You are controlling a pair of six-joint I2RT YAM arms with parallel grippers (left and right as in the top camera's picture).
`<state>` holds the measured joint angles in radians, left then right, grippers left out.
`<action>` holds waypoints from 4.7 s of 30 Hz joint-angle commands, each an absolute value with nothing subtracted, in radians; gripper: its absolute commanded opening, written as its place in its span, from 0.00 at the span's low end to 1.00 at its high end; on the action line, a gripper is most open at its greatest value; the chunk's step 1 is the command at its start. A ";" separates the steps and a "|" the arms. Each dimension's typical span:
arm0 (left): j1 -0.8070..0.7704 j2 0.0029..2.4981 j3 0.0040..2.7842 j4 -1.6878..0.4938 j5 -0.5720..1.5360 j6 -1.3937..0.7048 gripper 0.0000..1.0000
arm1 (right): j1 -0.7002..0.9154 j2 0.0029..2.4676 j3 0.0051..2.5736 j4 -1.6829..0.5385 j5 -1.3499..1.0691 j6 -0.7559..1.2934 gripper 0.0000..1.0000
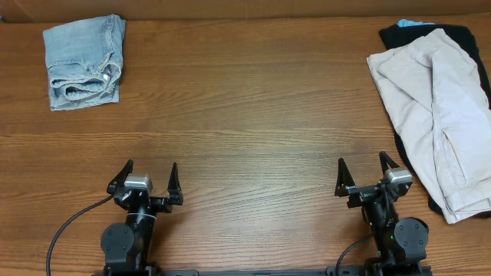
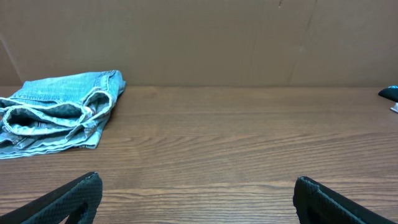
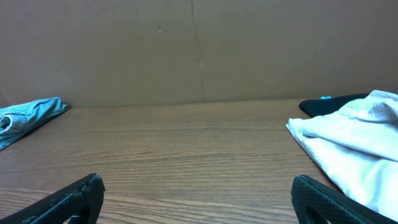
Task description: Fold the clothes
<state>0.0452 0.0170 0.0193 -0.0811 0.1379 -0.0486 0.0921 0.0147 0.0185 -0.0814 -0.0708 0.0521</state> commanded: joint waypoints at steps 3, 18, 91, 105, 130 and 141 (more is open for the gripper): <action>0.036 0.005 0.010 -0.075 0.127 -0.040 1.00 | 0.089 0.005 0.008 -0.077 -0.069 0.052 1.00; 0.036 0.005 0.010 -0.075 0.127 -0.040 1.00 | 0.089 0.005 0.008 -0.077 -0.069 0.052 1.00; 0.036 1.229 1.441 -0.984 0.438 0.112 1.00 | 0.089 1.005 1.374 -0.881 -0.264 0.056 1.00; 0.036 1.448 1.441 -0.964 0.435 0.138 1.00 | -0.370 1.349 1.313 -1.154 0.060 0.547 0.96; 0.012 1.451 1.441 -0.884 0.438 0.158 1.00 | -0.970 1.399 0.913 -0.906 -0.143 0.419 0.95; 0.012 1.451 1.441 -0.878 0.438 0.158 1.00 | -0.970 1.399 0.829 -0.763 -0.124 0.419 0.72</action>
